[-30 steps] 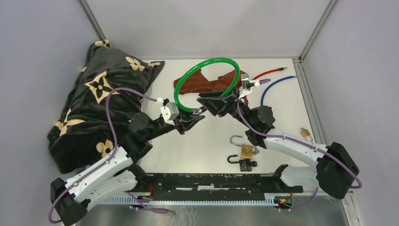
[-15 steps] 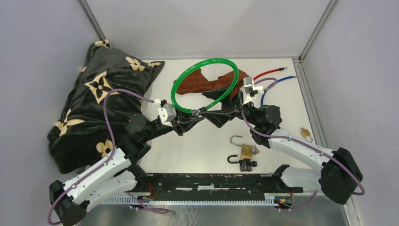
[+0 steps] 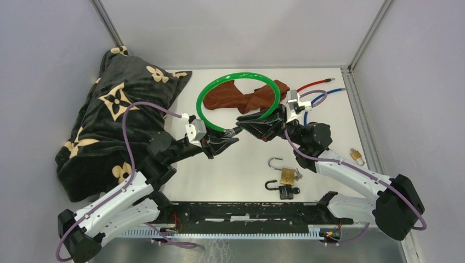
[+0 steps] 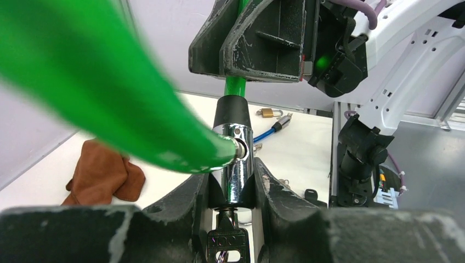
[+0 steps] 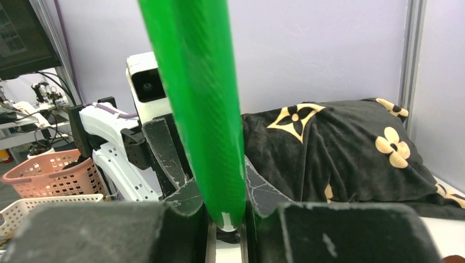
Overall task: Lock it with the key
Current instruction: Lock the lock.
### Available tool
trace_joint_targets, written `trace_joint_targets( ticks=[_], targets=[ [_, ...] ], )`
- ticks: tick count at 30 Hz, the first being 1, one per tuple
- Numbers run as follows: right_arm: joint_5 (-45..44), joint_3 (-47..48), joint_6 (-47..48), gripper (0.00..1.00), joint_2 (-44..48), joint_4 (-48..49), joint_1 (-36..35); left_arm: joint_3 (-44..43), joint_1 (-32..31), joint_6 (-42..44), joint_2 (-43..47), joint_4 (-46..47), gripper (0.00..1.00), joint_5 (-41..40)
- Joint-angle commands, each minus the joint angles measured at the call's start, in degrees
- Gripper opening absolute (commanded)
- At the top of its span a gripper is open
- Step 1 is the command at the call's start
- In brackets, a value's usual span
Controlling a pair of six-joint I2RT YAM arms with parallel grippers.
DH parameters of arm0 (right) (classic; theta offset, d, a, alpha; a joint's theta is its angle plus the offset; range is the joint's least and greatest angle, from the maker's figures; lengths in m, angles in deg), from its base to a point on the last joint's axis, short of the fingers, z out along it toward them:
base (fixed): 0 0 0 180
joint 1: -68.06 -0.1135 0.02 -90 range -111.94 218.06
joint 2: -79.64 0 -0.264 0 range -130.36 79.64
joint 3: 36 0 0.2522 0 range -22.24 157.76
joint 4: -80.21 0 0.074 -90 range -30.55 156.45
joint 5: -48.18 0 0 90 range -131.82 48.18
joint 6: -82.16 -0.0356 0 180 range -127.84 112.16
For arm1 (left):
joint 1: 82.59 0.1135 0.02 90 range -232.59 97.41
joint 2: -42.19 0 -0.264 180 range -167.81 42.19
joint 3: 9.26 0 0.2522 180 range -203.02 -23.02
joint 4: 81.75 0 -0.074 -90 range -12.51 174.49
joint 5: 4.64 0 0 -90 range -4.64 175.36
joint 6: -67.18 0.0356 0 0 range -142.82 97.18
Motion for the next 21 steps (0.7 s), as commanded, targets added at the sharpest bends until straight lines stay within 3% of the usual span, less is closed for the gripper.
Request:
trace_joint_targets(
  ticks=[1,3,8,11,21],
  targets=[
    [-3.10,-0.92,-3.22,0.00,-0.53,6.20,0.07,-3.52,-0.23,-3.94,0.38,5.32,0.02,1.24],
    [-5.16,-1.79,-6.24,0.00,-0.59,9.86,0.65,-3.13,-0.20,-4.20,0.49,5.33,0.03,0.26],
    [-9.14,-4.47,-14.15,0.00,-0.76,19.37,2.35,-2.31,-0.21,-3.57,0.94,5.50,0.36,-0.67],
    [-8.97,-4.20,-14.07,0.00,-0.32,19.39,2.53,-2.21,-0.23,-2.59,1.71,4.78,0.51,-0.84],
    [-6.15,-3.74,-12.39,0.00,0.40,17.91,2.74,-6.99,0.03,-2.14,3.40,3.39,0.68,-9.50]
  ],
)
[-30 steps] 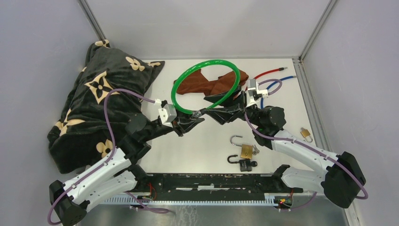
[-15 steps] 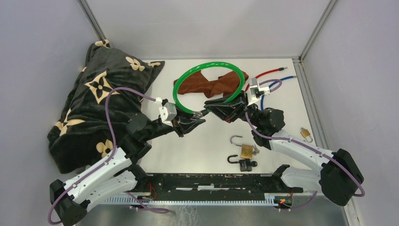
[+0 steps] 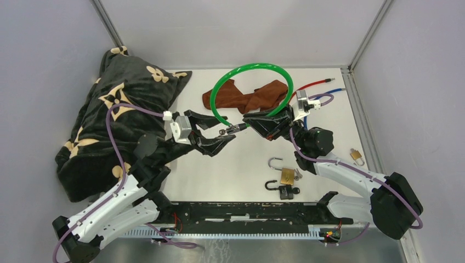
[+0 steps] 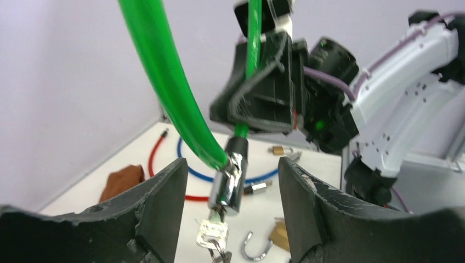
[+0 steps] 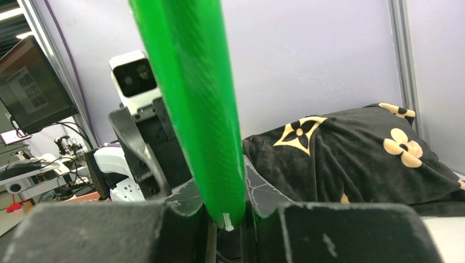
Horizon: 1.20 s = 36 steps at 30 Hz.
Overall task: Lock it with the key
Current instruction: Lock the lock.
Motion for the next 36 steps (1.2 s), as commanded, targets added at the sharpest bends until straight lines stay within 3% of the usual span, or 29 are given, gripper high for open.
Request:
trace_joint_targets(
  ticks=[1,6,12,14,21,27,36],
  targets=[
    [0.26,1.17,-0.47,0.00,1.44,6.76,0.29,-5.16,0.32,-1.17,-0.03,2.27,0.69,-7.30],
    [0.87,1.36,0.13,0.00,1.78,5.61,0.29,-6.47,0.52,-5.15,-0.83,4.80,0.65,-5.90],
    [1.09,1.36,0.04,0.00,2.24,5.81,0.32,-7.07,0.50,-7.47,-2.26,5.72,0.23,-4.18],
    [1.15,1.36,-0.03,0.00,2.33,5.86,0.34,-7.18,0.56,-7.91,-2.89,5.59,0.04,-3.37],
    [1.86,1.82,0.40,0.00,2.66,6.53,0.21,-8.72,0.49,-7.81,-5.90,2.98,0.02,-3.36],
    [-0.35,1.34,-0.87,0.00,2.20,10.46,0.20,-9.18,0.41,-14.87,-7.31,-0.59,0.02,-1.56],
    [-9.17,-0.23,-7.22,0.00,1.52,19.05,0.20,-8.99,0.13,-16.66,-7.94,10.87,0.02,-3.13]
  ],
)
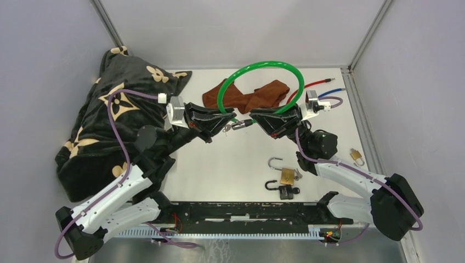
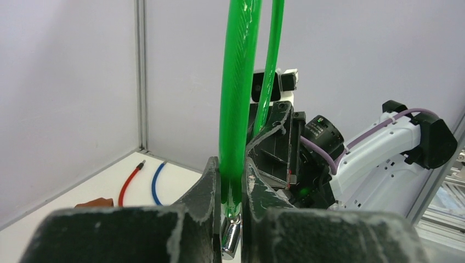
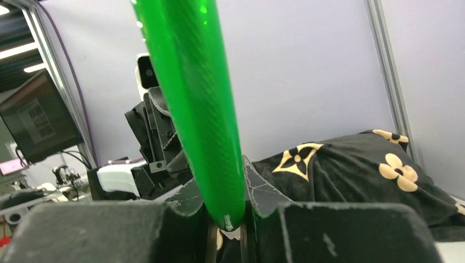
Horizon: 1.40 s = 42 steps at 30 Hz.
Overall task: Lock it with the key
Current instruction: Lock the lock.
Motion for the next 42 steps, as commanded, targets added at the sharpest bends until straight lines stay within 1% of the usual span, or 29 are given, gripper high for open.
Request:
trace_joint_targets(
  ticks=[1,5,8,13,16,21,25,28,31,36,42],
  targets=[
    [-6.15,1.41,-5.37,0.00,0.69,13.99,-0.49,-1.03,-0.43,-4.18,-1.17,2.79,0.02,1.61],
    [-6.59,2.77,-4.72,0.00,0.23,13.25,-1.01,-0.11,-3.52,-1.83,-2.12,-0.81,0.02,2.00],
    [-6.88,3.24,-3.45,0.00,0.31,11.60,-1.53,0.20,-5.67,-0.37,-3.44,-1.35,0.02,1.29],
    [-8.35,1.81,-2.95,0.00,1.12,12.42,-1.64,0.33,-5.98,-2.26,-4.62,1.45,0.02,-1.83],
    [-10.06,0.99,-2.39,0.00,2.25,11.81,-1.41,0.68,-5.99,-2.69,-4.49,2.05,0.02,-1.80],
    [-12.15,1.03,-3.17,0.00,2.21,12.43,-1.54,0.80,-7.73,0.99,-6.21,3.39,0.02,-1.49],
    [-13.02,0.92,-2.69,0.00,2.15,12.54,-1.50,1.60,-10.06,-1.12,-7.63,3.01,0.01,-0.80],
    [-13.99,0.29,-2.64,0.00,2.64,12.73,-1.54,2.05,-10.28,-3.18,-7.87,3.43,0.02,-3.51],
    [-14.84,-0.18,-2.33,0.00,3.10,12.43,-1.43,1.46,-10.28,-2.25,-7.94,5.10,0.02,-5.37],
    [-14.38,0.18,-3.41,0.00,2.69,14.16,-1.45,2.38,-10.22,-2.61,-8.14,0.36,0.02,-5.58],
    [-14.47,0.09,-3.13,0.00,3.00,12.97,-1.39,3.37,-10.45,-2.50,-9.02,2.64,0.02,-3.65]
  ],
)
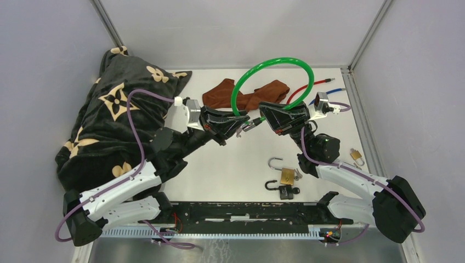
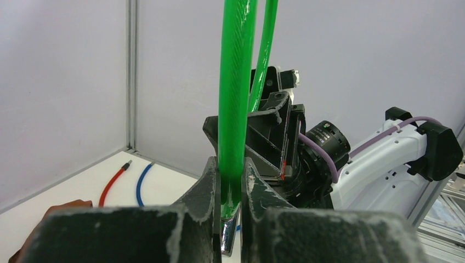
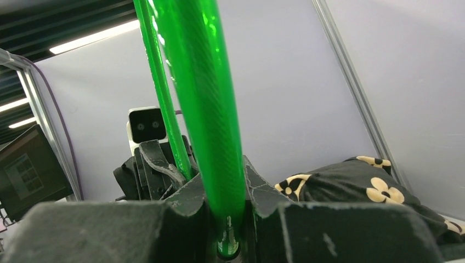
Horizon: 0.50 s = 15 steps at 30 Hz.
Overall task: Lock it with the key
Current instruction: Lock the lock.
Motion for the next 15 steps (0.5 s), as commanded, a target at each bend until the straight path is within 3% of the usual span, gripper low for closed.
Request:
trace_joint_targets(
  ticks=[1,3,8,12,15],
  targets=[
    [-2.69,1.55,-0.87,0.00,1.70,9.56,-0.60,1.94,-1.64,-3.06,-2.35,-4.94,0.02,3.92],
    [-2.72,1.29,-0.18,0.00,2.26,8.76,-0.47,2.18,-1.65,-1.71,-1.70,-4.91,0.03,3.41],
    [-2.07,0.67,1.65,0.00,3.36,6.68,0.23,3.51,-1.56,6.68,1.94,-3.90,0.39,1.82],
    [-1.33,0.02,2.42,0.00,3.87,4.97,0.46,3.67,-1.46,15.24,5.94,-4.16,0.58,2.37],
    [-0.89,-0.17,2.68,0.00,4.22,4.05,0.70,2.47,-1.26,22.14,8.80,-10.10,0.68,1.98]
  ],
)
